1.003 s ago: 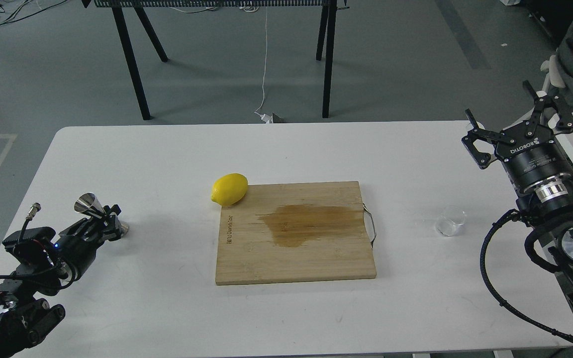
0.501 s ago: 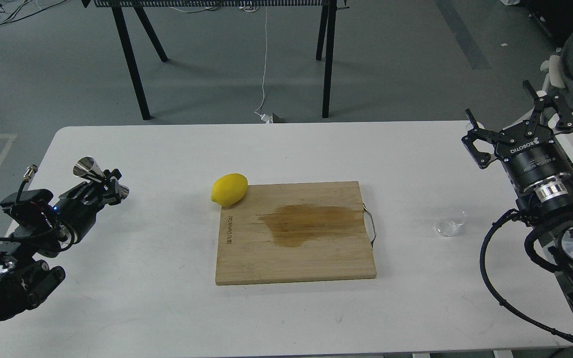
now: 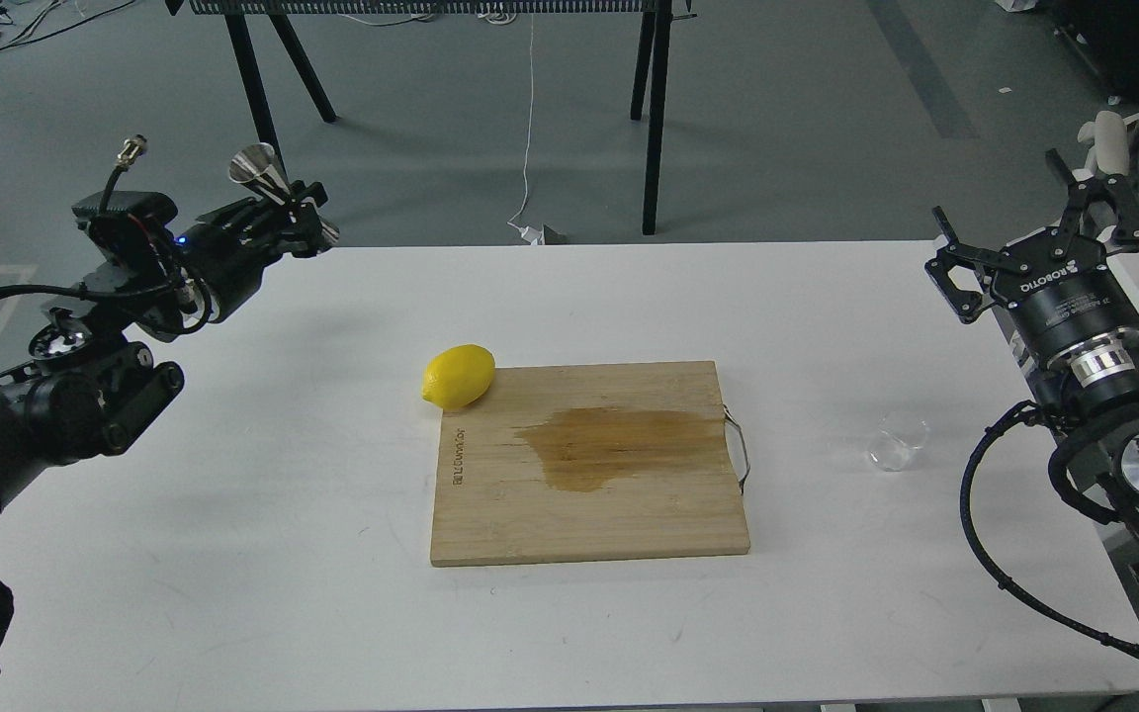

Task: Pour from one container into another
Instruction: 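Lift the jigger with the left gripper toward the cutting board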

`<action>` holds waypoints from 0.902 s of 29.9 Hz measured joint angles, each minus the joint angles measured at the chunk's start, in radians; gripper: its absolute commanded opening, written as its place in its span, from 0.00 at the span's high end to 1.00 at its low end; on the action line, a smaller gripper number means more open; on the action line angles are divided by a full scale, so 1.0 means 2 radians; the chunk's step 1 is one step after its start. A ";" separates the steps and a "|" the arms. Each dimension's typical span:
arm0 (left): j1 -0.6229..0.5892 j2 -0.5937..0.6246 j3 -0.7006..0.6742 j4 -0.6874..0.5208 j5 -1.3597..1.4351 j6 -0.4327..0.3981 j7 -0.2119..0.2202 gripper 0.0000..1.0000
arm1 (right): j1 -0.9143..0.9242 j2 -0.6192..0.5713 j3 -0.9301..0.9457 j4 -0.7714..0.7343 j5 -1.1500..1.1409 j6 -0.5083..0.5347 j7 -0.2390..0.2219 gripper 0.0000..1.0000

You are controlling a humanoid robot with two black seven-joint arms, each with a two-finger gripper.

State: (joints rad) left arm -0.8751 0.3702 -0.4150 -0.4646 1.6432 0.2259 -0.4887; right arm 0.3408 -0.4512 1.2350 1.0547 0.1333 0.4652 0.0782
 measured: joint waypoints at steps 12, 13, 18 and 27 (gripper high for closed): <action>-0.034 -0.113 0.077 -0.001 0.002 -0.001 0.000 0.87 | 0.025 -0.020 -0.021 -0.032 0.003 0.000 -0.001 0.01; -0.034 -0.117 0.085 -0.002 0.002 0.000 0.000 0.87 | 0.025 -0.020 -0.022 -0.032 0.003 0.000 -0.001 0.01; -0.027 -0.128 0.105 -0.019 0.002 0.002 0.000 0.87 | 0.025 -0.020 -0.029 -0.034 0.003 0.000 -0.001 0.01; -0.006 -0.162 0.111 -0.049 0.002 0.004 0.000 0.87 | 0.036 -0.020 -0.031 -0.046 0.003 0.000 -0.001 0.01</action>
State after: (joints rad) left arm -0.8866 0.0460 -0.1932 -0.5621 1.6477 0.2331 -0.4886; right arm 0.4123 -0.4910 1.1720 0.9635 0.1397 0.4648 0.0766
